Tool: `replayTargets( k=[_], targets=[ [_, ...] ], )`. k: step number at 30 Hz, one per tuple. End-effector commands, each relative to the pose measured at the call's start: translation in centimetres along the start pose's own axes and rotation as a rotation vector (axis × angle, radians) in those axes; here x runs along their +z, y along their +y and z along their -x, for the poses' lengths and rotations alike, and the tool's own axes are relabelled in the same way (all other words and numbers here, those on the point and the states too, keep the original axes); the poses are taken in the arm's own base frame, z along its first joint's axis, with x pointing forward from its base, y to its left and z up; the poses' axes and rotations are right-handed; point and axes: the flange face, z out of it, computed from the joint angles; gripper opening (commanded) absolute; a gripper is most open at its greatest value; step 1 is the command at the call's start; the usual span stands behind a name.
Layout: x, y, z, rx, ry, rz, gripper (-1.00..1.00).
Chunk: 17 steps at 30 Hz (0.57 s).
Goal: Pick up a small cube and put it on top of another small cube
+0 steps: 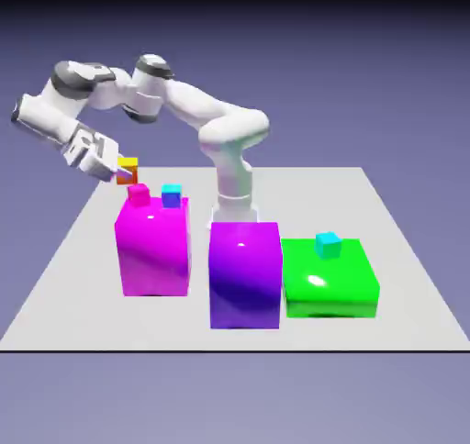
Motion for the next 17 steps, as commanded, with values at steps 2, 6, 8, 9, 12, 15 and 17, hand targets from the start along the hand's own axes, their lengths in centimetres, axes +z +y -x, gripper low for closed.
replayTargets(
  k=[2, 6, 8, 9, 12, 15, 17],
  targets=[
    [2.1, 1.2, -1.8, -0.078, -0.048, -0.103, -1.0],
    [5.4, 1.6, -0.9, -0.075, -0.048, -0.104, -1.0],
    [7.7, 1.8, -0.5, -0.077, -0.048, -0.104, -1.0],
    [8.2, 1.8, -0.4, -0.078, -0.048, -0.103, -1.0],
    [7.1, 1.8, -0.6, -0.077, -0.048, -0.104, 1.0],
    [3.7, 1.4, -1.3, -0.076, -0.048, -0.104, 1.0],
    [2.1, 1.2, -1.8, -0.078, -0.048, -0.103, 1.0]
  ],
)
